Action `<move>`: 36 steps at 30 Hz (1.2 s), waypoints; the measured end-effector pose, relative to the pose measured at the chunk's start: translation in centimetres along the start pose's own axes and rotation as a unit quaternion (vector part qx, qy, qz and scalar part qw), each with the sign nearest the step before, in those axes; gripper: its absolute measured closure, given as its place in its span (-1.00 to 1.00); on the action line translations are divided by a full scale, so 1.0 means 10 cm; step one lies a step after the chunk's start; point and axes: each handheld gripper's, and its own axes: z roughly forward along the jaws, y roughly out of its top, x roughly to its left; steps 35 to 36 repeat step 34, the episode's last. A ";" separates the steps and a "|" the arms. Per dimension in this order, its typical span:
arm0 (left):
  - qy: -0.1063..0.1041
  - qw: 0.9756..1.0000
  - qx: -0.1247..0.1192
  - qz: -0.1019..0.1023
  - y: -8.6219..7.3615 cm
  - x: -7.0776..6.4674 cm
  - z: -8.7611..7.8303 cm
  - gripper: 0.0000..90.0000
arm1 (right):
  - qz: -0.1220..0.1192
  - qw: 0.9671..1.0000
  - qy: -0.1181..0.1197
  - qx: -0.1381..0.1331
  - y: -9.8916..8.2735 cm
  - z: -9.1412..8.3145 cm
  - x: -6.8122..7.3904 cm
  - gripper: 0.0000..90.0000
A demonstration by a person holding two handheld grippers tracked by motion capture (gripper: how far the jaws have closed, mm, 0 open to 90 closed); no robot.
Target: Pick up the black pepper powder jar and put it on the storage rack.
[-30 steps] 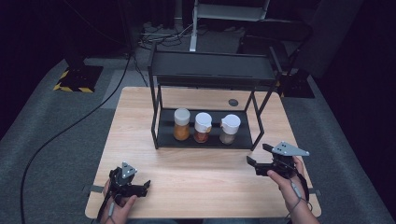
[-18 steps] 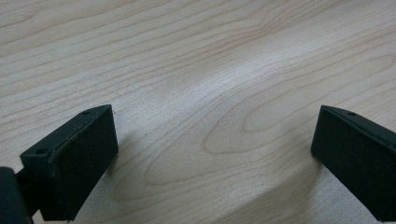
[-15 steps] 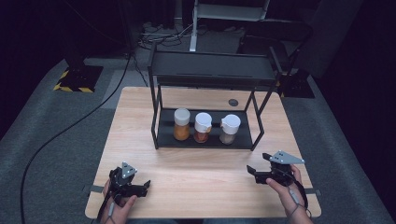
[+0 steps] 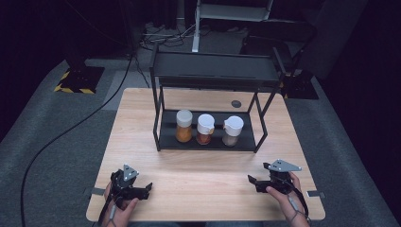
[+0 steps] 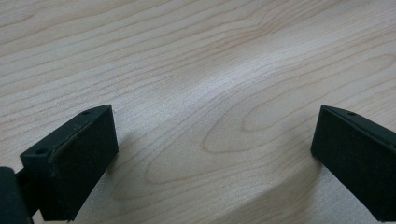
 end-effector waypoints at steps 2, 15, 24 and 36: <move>0.000 1.000 0.000 0.000 0.00 0.00 0.00 -0.99 | -0.001 1.000 0.000 0.006 -0.04 0.02 0.00 -0.74; 0.000 1.000 0.000 0.000 0.00 0.00 0.00 -0.99 | 0.004 0.999 -0.001 0.037 -0.21 0.10 0.01 -0.75; 0.000 1.000 0.000 0.000 0.00 0.00 0.00 -0.99 | -0.008 0.999 -0.012 0.046 -0.29 0.13 0.01 -0.77; 0.000 1.000 0.000 0.000 0.00 0.00 0.00 -0.99 | -0.013 0.998 -0.007 0.053 -0.29 0.15 0.00 -0.93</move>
